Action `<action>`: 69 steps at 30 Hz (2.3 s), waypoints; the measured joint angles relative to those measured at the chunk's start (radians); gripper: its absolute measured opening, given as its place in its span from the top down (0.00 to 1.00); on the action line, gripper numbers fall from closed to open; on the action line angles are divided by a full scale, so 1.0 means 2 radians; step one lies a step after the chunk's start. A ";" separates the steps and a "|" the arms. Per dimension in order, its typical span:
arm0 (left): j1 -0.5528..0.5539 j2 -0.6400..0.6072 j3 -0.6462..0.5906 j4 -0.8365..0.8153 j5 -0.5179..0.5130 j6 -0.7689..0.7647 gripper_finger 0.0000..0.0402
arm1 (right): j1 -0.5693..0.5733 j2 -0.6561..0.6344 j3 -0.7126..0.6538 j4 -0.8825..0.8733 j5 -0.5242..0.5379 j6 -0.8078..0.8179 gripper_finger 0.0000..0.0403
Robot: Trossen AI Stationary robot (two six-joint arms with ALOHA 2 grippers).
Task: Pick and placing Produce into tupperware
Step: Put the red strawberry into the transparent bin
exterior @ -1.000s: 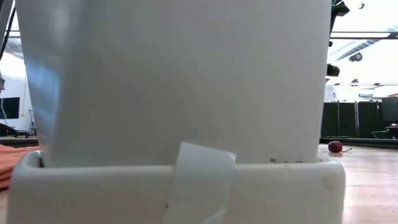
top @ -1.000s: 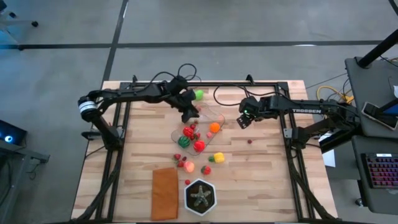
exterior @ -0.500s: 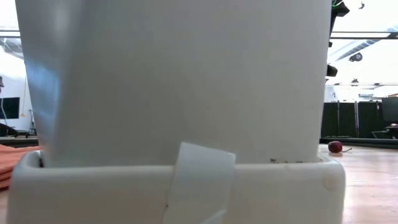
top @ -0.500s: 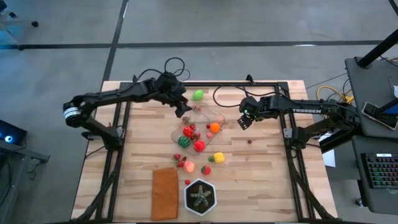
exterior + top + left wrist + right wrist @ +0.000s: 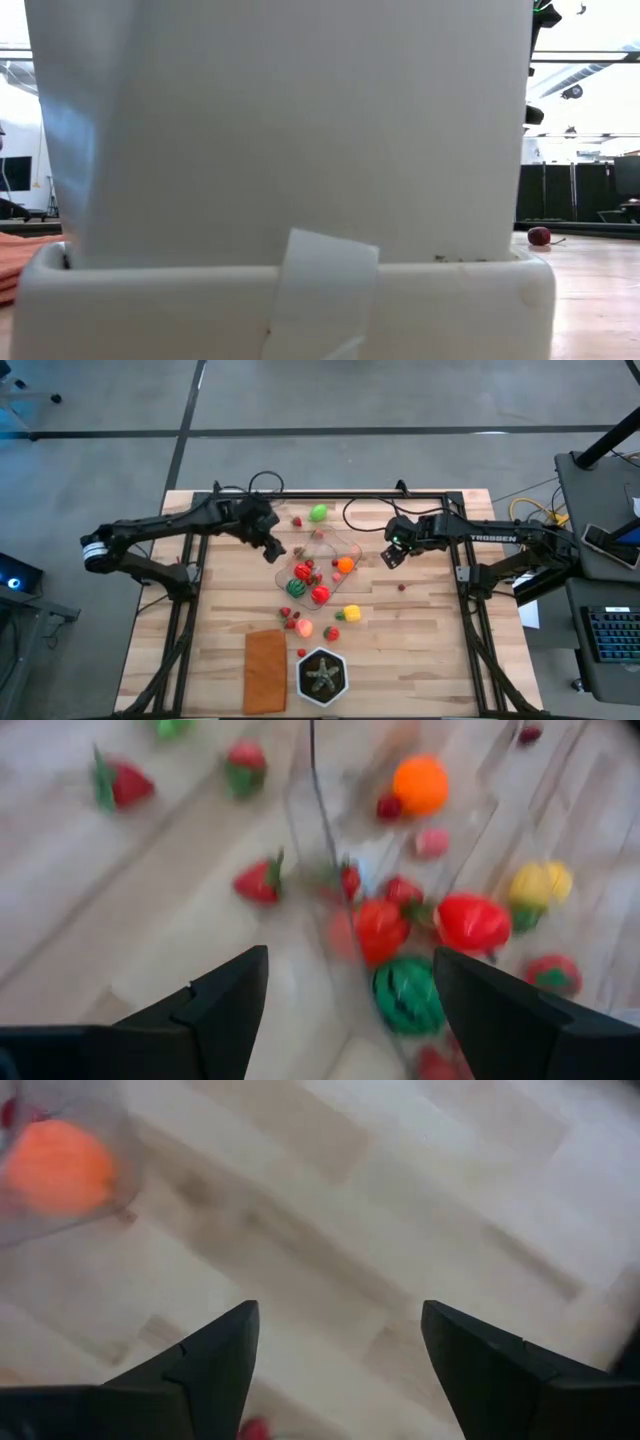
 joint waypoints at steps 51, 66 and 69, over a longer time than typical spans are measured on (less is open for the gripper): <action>-0.495 -0.095 -0.091 0.153 -0.202 -0.308 0.33 | 0.448 0.007 0.152 0.097 0.149 0.208 0.34; -0.493 -0.303 -0.090 0.188 -0.306 -0.325 0.33 | 0.448 0.005 0.187 0.097 0.144 0.260 0.34; -0.493 -0.302 -0.090 0.190 -0.308 -0.314 0.33 | 0.448 0.005 0.196 0.095 0.144 0.247 0.34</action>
